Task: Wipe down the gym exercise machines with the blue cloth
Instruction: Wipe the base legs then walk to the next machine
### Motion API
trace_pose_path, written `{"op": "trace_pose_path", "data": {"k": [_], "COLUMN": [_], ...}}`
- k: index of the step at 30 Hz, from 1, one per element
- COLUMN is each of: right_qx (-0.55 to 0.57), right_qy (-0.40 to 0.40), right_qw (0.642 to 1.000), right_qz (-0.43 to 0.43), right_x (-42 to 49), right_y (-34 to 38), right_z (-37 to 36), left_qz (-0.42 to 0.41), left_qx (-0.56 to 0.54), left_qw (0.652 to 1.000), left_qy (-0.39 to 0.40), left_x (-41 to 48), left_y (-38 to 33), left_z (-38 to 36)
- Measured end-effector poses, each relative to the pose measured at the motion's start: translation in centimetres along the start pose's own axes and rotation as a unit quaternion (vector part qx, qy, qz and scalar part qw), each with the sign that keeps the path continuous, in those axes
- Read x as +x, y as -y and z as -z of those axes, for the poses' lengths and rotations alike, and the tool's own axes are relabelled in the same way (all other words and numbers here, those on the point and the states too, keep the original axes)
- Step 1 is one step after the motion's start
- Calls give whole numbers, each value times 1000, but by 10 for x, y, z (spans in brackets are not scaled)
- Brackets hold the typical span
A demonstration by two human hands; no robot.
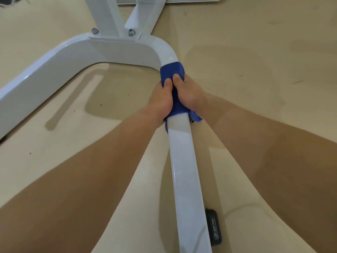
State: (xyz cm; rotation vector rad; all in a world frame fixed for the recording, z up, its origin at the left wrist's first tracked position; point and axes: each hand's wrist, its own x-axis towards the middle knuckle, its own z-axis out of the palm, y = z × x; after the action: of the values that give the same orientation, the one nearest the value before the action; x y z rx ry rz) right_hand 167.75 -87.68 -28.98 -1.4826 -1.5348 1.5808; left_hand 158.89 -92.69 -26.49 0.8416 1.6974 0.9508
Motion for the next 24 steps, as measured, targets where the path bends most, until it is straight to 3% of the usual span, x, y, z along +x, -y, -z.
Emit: {"op": "trace_pose_path", "data": {"k": [9,13,18,24], "right_qx": [0,11,24,-3], "right_qy": [-10,3,23,70], "right_qw": [1000,1000,999,993], "right_qz": [-6,6,-40,-91], "right_x": [-2,-59,-149,-224], "right_y": [13,-1,-17,-36], "right_z": [0,-3,-9,-15], "left_qz": [-2,12,36,115], "left_qx": [10,39,93,190], "left_qw": [1000,999,995,973], "left_qy": [6,6,4,59], "left_x": [14,-32,-123,-194], "left_y": [-8,24,29,40], "left_z": [2,4,-2,3]}}
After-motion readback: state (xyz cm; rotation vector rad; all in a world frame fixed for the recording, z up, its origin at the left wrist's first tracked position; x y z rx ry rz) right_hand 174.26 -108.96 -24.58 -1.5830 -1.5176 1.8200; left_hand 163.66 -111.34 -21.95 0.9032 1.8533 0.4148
